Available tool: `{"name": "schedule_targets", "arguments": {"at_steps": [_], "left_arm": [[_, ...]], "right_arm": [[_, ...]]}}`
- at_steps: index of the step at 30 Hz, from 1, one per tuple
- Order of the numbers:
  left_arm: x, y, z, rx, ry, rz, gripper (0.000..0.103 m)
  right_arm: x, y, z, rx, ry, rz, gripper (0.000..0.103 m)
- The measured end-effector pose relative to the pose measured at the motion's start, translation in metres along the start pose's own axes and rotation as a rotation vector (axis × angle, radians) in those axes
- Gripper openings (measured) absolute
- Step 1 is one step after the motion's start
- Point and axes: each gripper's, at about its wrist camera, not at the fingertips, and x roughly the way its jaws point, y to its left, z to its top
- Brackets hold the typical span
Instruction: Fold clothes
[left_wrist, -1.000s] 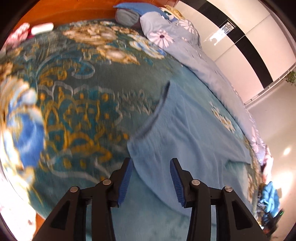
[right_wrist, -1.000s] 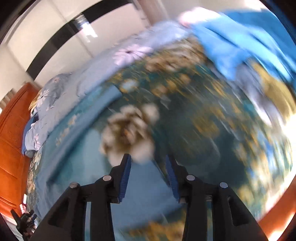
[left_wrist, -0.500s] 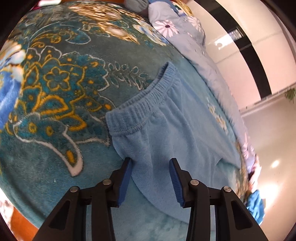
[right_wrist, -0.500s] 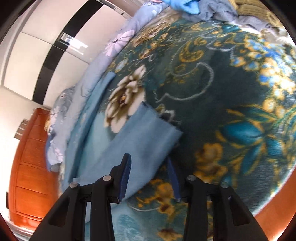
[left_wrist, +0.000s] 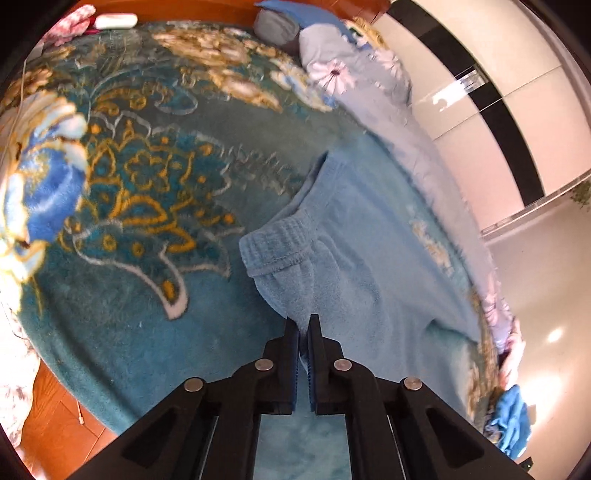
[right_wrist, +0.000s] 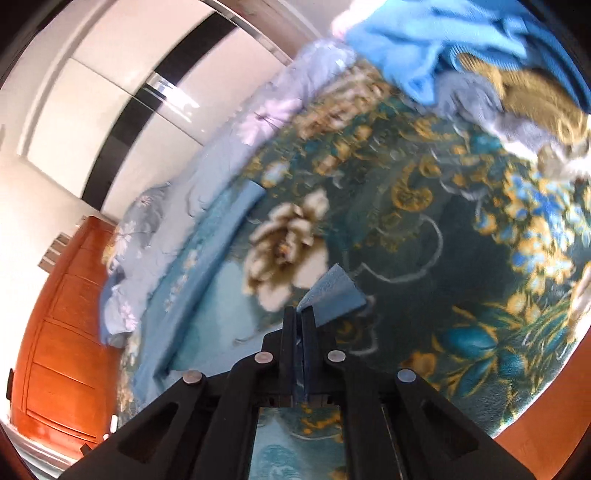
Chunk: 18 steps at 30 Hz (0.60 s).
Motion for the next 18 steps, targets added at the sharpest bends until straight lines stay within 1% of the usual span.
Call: {"name": "schedule_targets", "arguments": {"at_steps": [2, 3, 6, 8, 10, 12, 14, 16, 17, 18], "left_arm": [[0.007, 0.006, -0.004, -0.009, 0.021, 0.014, 0.005], [0.007, 0.009, -0.005, -0.008, 0.024, 0.009, 0.005], [0.007, 0.015, -0.009, -0.005, 0.031, 0.000, 0.010], [0.006, 0.018, -0.010, -0.005, 0.034, -0.006, 0.025], [0.007, 0.022, -0.010, -0.011, 0.036, -0.017, 0.035], [0.012, 0.024, -0.010, -0.016, 0.047, -0.030, 0.037], [0.010, 0.026, -0.011, -0.013, 0.048, -0.029, 0.042], [0.013, 0.020, -0.011, -0.020, 0.046, -0.028, 0.045], [0.012, 0.020, -0.011, -0.020, 0.044, -0.029, 0.045], [0.011, 0.019, -0.011, -0.016, 0.041, -0.027, 0.043]], "right_arm": [[0.010, -0.008, -0.006, 0.009, 0.038, -0.035, 0.002], [0.014, -0.012, -0.008, 0.016, 0.049, -0.043, 0.003], [0.014, -0.021, -0.015, 0.037, 0.050, -0.038, 0.006], [0.009, -0.025, -0.022, 0.046, 0.044, -0.025, 0.006], [0.006, -0.028, -0.030, 0.049, 0.047, -0.013, 0.011], [0.008, -0.029, -0.037, 0.052, 0.060, 0.005, 0.028], [0.013, -0.028, -0.044, 0.054, 0.068, 0.022, 0.031], [0.022, -0.025, -0.050, 0.062, 0.086, 0.025, 0.032], [0.025, -0.024, -0.052, 0.065, 0.090, 0.032, 0.032], [0.028, -0.022, -0.053, 0.066, 0.090, 0.042, 0.033]]}}
